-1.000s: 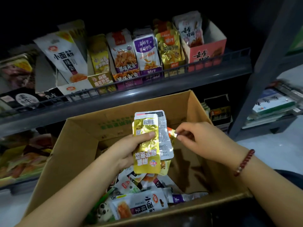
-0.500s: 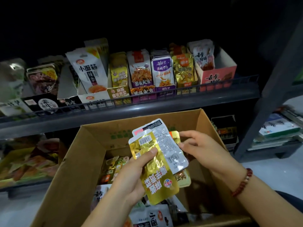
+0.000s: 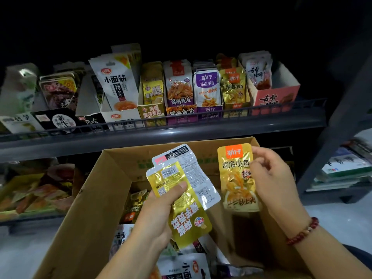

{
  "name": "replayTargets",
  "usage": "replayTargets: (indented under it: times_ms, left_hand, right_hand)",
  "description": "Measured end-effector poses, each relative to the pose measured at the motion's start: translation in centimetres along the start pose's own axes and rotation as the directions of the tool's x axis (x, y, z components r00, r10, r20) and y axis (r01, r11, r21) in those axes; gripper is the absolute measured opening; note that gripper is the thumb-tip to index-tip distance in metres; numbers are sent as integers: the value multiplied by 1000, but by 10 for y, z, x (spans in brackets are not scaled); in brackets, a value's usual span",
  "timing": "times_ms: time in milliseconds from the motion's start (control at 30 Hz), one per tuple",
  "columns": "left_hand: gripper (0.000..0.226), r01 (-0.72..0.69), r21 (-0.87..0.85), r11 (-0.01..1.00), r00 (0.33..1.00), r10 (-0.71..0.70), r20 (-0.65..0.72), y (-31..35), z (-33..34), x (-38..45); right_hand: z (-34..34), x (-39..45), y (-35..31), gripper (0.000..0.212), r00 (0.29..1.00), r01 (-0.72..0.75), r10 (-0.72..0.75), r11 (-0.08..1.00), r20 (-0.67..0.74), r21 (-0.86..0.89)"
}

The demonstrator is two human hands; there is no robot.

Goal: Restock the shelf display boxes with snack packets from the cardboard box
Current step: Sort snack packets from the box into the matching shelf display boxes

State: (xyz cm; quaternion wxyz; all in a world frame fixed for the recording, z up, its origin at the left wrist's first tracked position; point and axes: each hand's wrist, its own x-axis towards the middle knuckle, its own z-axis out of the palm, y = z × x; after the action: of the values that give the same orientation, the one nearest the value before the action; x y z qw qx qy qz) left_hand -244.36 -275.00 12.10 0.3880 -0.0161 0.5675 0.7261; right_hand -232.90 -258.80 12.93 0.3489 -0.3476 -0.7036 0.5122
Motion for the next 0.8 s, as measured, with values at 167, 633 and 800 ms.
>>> replayTargets:
  times_ms: [167, 633, 800]
  left_hand:
    - [60, 2, -4, 1000, 1000, -2, -14, 1, 0, -3]
    - [45, 173, 65, 983, 953, -184, 241, -5, 9, -11]
    - [45, 162, 73, 984, 957, -175, 233, -3, 8, -11]
  right_hand:
    - [-3, 0, -4, 27, 984, -177, 171, 963, 46, 201]
    - [11, -5, 8, 38, 900, -196, 235, 971, 368, -140]
    - [9, -2, 8, 16, 846, -373, 375, 924, 378, -82]
